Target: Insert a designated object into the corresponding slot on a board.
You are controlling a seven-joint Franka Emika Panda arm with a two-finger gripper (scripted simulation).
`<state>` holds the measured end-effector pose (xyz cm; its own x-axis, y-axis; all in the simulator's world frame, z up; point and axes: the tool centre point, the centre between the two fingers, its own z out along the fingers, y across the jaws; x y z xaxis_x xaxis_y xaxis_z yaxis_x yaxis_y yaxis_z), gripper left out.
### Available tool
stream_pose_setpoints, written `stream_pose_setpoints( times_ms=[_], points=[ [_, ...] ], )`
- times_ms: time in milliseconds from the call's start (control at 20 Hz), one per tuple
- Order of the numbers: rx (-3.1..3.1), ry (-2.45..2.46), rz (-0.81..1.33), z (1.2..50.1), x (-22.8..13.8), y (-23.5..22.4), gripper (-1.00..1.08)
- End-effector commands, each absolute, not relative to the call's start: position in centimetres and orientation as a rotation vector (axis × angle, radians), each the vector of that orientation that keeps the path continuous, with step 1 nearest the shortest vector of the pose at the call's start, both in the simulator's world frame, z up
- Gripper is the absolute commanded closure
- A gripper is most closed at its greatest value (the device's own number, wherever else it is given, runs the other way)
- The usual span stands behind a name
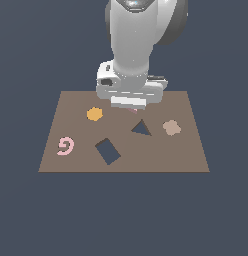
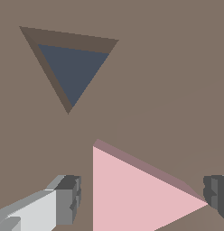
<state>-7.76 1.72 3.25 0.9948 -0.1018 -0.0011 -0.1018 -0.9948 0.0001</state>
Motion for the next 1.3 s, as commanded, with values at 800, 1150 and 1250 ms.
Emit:
stream_pose_setpoints(
  times_ms=[800, 1150, 1250],
  points=[
    [3.139, -0.141, 0.0, 3.09, -7.72, 1.7, 1.08],
    [3.142, -0.023, 0.001, 3.13, -7.42, 1.39, 1.08],
    [3.141, 0.031, 0.001, 3.14, -7.28, 1.26, 1.08]
  ],
)
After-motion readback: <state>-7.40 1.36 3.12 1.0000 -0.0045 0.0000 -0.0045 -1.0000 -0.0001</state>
